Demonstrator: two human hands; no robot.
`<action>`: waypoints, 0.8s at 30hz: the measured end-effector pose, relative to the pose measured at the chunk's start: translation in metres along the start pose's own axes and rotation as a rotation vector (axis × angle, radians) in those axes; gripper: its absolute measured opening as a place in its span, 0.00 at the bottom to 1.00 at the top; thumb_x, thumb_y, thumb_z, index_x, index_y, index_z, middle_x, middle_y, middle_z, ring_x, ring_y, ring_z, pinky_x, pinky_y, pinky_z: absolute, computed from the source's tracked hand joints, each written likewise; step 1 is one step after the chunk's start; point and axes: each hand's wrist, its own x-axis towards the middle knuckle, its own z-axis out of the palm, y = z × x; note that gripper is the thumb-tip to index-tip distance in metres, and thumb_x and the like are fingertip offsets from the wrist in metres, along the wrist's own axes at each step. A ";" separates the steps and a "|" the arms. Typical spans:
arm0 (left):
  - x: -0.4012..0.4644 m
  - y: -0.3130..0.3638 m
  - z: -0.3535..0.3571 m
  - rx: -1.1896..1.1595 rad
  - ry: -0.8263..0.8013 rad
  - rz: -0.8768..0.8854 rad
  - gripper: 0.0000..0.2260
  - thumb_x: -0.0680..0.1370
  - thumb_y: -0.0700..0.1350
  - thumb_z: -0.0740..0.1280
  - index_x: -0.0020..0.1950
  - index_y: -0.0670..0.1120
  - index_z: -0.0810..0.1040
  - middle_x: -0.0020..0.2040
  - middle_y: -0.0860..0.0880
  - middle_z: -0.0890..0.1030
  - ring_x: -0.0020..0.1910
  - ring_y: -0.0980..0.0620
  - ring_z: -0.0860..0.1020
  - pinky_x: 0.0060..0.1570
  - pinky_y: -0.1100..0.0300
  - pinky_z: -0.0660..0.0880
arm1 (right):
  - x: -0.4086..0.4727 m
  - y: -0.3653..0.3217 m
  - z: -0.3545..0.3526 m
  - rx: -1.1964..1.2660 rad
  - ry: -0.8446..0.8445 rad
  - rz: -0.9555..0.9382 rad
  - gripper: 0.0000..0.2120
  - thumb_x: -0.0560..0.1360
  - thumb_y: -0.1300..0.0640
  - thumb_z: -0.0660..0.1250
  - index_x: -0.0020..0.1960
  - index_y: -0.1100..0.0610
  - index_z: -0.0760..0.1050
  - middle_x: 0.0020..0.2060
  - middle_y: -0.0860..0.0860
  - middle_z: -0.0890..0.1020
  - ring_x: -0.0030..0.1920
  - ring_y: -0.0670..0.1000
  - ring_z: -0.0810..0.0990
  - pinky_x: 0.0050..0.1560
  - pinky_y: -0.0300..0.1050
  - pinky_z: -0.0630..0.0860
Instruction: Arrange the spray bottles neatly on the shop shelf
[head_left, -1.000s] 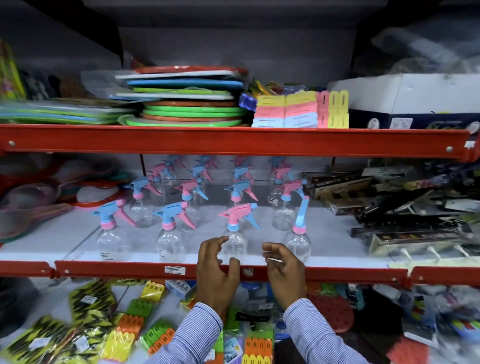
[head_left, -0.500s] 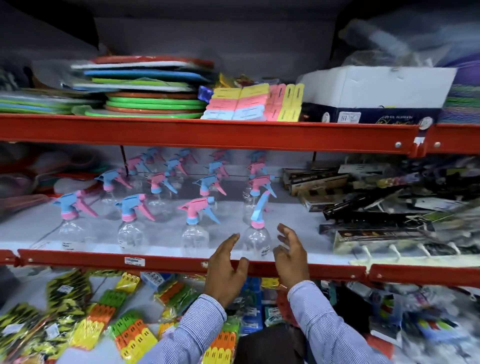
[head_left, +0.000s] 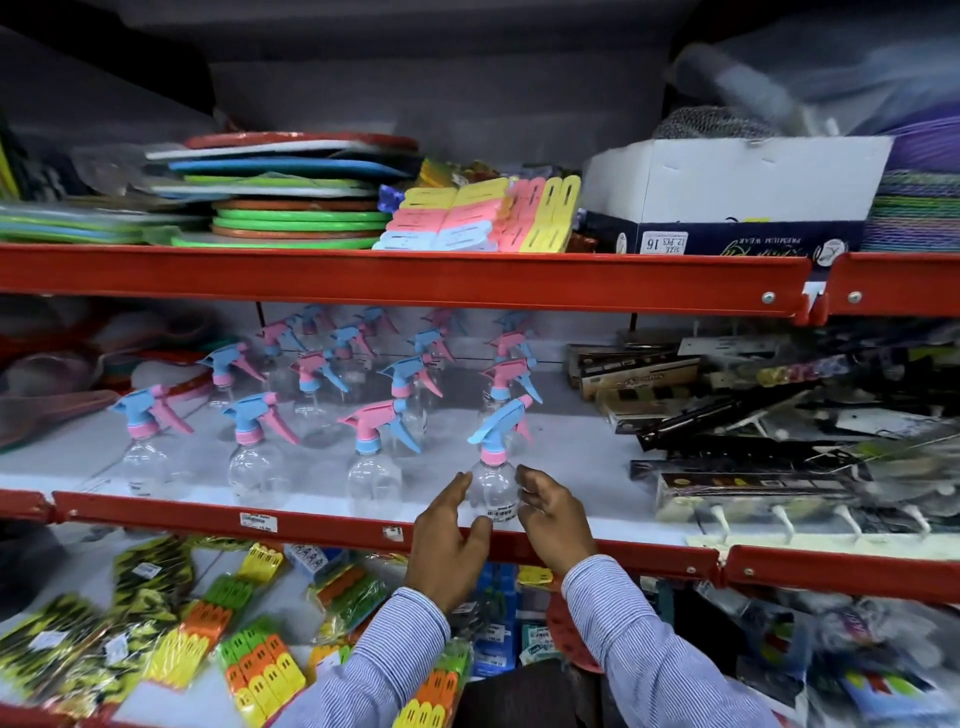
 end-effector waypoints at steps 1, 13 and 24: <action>0.001 0.001 0.000 0.005 -0.013 -0.001 0.28 0.73 0.50 0.61 0.74 0.48 0.66 0.72 0.49 0.73 0.69 0.52 0.72 0.69 0.48 0.71 | -0.003 0.000 0.000 0.000 0.024 0.002 0.23 0.72 0.69 0.61 0.66 0.55 0.72 0.57 0.49 0.79 0.57 0.47 0.78 0.58 0.36 0.72; 0.015 0.002 -0.005 -0.036 -0.155 -0.029 0.27 0.77 0.44 0.61 0.77 0.47 0.60 0.77 0.48 0.65 0.75 0.50 0.65 0.74 0.48 0.65 | -0.020 -0.006 0.004 -0.027 0.145 -0.001 0.17 0.71 0.68 0.64 0.52 0.49 0.75 0.49 0.46 0.82 0.48 0.43 0.81 0.45 0.27 0.73; 0.008 0.001 -0.012 0.021 -0.058 0.088 0.28 0.77 0.46 0.62 0.77 0.48 0.60 0.77 0.48 0.65 0.74 0.49 0.66 0.74 0.49 0.65 | -0.028 -0.007 0.006 -0.037 0.318 -0.074 0.16 0.69 0.68 0.64 0.53 0.54 0.76 0.51 0.51 0.81 0.50 0.49 0.81 0.48 0.39 0.78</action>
